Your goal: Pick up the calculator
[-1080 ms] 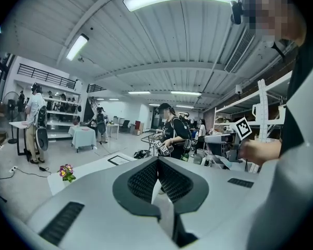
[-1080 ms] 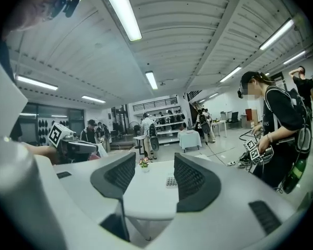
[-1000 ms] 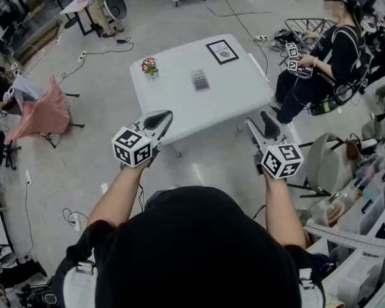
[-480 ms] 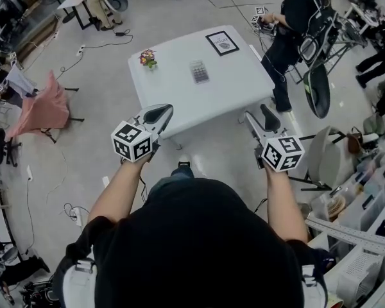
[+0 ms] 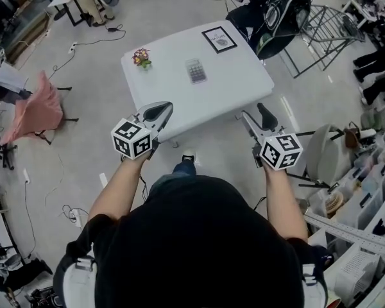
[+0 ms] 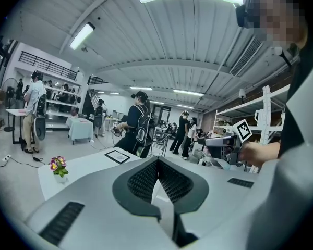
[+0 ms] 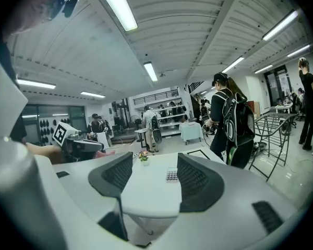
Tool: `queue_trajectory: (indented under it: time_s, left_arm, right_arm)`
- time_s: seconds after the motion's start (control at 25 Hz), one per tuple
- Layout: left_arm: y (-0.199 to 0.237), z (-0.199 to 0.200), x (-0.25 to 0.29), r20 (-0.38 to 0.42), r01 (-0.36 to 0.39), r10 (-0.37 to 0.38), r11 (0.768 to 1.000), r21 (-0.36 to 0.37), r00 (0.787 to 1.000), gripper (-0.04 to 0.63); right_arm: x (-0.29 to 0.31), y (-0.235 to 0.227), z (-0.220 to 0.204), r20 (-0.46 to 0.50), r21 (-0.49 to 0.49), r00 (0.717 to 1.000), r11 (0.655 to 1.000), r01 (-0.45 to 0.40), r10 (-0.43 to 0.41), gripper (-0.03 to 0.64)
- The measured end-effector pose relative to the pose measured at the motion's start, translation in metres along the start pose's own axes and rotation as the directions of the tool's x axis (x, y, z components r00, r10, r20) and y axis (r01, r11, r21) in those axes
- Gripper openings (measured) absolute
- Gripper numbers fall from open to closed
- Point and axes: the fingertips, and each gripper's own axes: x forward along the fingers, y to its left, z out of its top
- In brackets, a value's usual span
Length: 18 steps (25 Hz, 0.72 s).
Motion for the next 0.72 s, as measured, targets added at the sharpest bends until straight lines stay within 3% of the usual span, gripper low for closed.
queue_trajectory:
  time_s: [0.72]
  left_arm:
    - [0.127, 0.015, 0.101, -0.069, 0.073, -0.077, 0.996, -0.059, 0.995, 0.018]
  right_arm:
    - [0.147, -0.041, 0.01, -0.115, 0.086, 0.992, 0.995, -0.04, 0.05, 0.334]
